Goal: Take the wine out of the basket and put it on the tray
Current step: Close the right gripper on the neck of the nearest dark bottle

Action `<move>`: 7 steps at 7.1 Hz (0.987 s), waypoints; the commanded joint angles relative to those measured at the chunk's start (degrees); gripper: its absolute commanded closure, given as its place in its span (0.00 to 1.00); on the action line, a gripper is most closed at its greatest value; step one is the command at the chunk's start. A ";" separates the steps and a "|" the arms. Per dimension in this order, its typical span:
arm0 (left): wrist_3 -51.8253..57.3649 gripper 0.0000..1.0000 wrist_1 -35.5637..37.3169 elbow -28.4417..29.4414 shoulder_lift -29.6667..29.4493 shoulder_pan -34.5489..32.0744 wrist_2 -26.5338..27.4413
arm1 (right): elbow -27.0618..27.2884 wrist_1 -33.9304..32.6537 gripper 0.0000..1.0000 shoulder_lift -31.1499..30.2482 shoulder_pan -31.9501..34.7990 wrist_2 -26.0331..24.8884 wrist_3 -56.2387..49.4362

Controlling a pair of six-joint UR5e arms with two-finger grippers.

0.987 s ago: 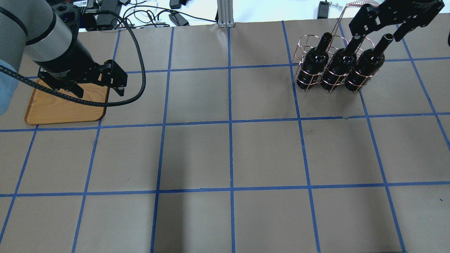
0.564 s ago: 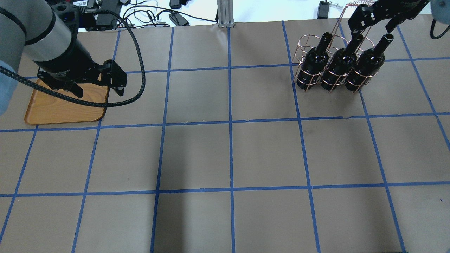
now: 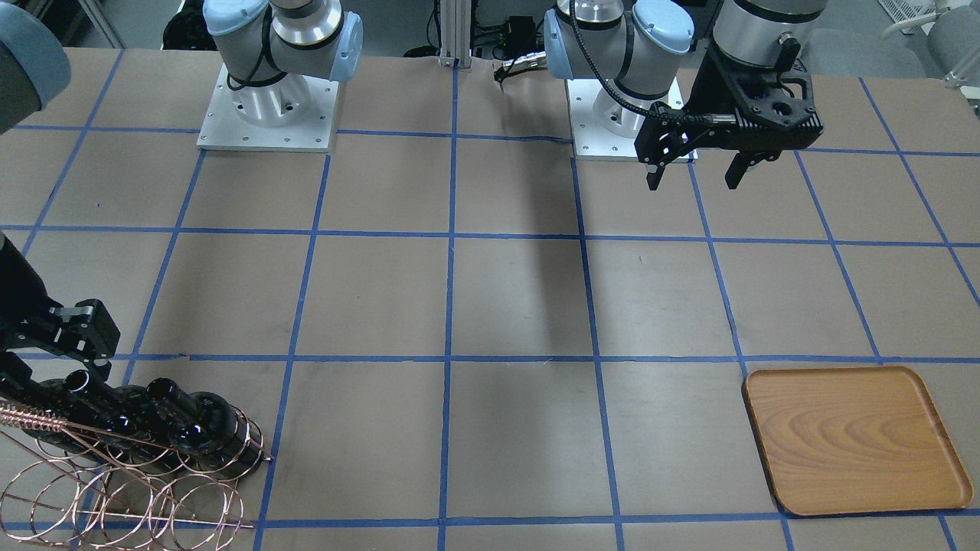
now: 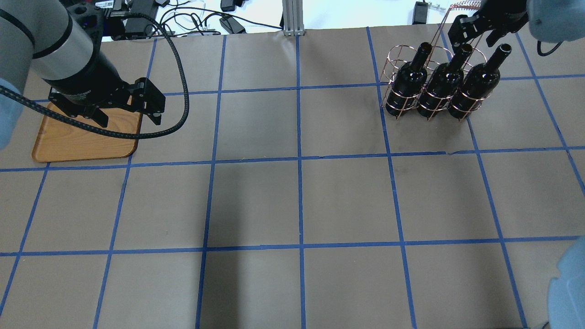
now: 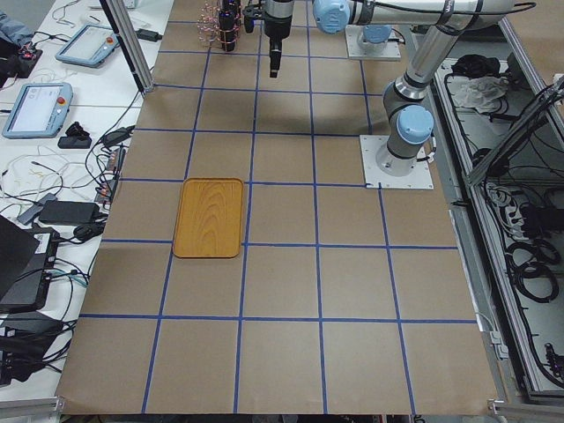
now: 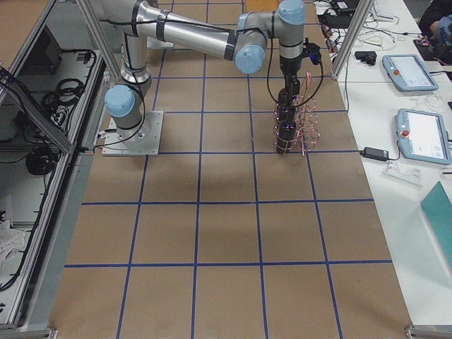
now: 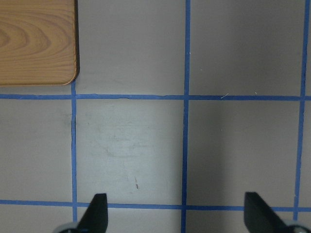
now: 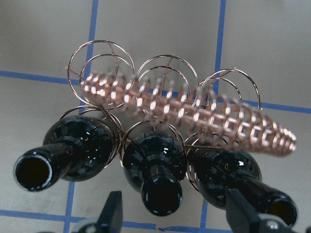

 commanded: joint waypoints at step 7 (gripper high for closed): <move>-0.06 0.00 0.00 0.00 0.06 0.00 -0.09 | 0.27 -1.36 0.40 1.86 0.01 2.38 0.55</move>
